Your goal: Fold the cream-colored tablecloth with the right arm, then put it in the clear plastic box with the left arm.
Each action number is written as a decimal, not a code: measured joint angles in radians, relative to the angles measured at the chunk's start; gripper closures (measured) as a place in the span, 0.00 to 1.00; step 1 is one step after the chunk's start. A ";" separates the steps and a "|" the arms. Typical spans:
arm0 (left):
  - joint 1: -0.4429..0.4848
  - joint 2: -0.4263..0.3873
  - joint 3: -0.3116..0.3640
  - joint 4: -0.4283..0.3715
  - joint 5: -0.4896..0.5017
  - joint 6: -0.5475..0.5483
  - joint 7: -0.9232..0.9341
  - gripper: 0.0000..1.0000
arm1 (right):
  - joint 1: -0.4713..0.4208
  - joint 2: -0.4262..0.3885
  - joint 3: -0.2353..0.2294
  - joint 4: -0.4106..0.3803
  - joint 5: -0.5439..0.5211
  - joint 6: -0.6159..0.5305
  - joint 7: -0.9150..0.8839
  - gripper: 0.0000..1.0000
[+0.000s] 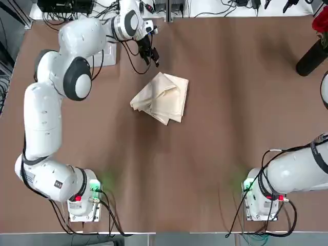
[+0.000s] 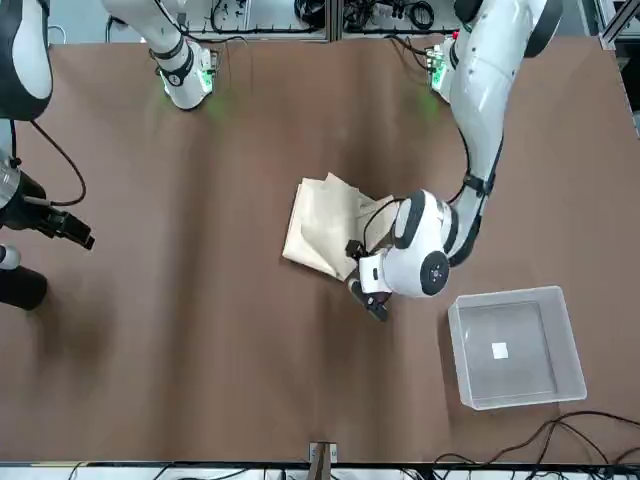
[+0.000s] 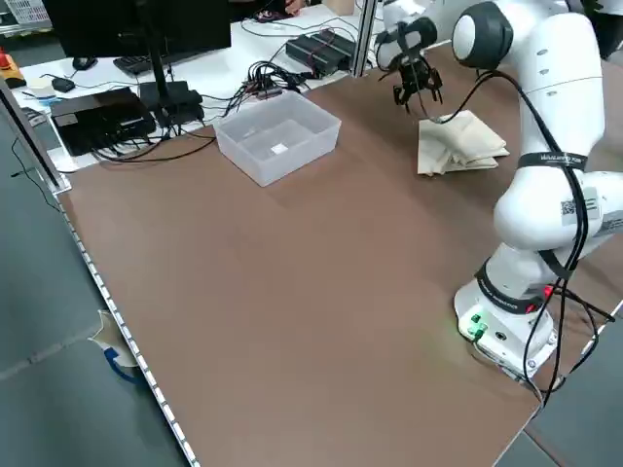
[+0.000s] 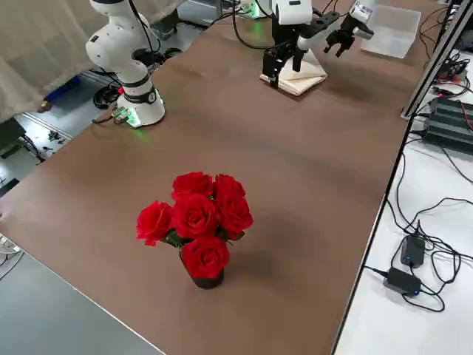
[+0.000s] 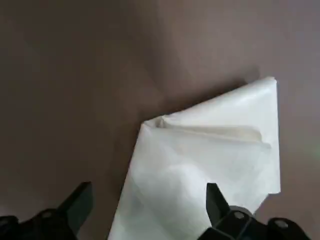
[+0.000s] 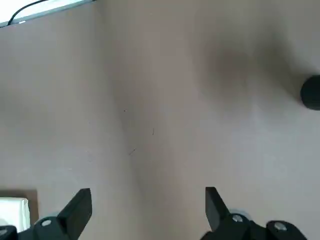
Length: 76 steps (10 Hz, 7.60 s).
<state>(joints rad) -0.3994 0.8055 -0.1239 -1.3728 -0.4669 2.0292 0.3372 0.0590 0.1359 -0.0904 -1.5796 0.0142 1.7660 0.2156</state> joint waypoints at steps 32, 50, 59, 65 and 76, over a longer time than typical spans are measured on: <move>-0.045 0.013 -0.038 -0.037 -0.249 0.007 -0.026 0.86 | 0.000 0.000 0.000 0.000 0.000 0.000 0.000 0.00; 0.121 -0.167 0.513 0.388 0.185 -0.614 0.702 0.86 | 0.003 0.000 0.002 0.017 0.001 0.024 0.001 0.00; 0.105 0.102 0.494 0.419 0.266 -0.180 0.779 0.86 | 0.006 0.031 0.003 0.015 0.001 -0.012 -0.100 0.00; 0.105 0.178 0.491 0.420 0.275 0.029 0.703 0.86 | 0.027 0.034 0.001 0.017 0.001 0.004 -0.103 0.00; 0.048 0.137 0.492 0.246 0.372 0.259 0.548 0.74 | 0.029 0.034 0.005 0.017 0.001 0.015 -0.104 0.00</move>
<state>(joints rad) -0.3511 0.9428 0.3679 -1.1269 -0.0947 2.2879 0.8851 0.0879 0.1698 -0.0859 -1.5623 0.0156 1.7813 0.1120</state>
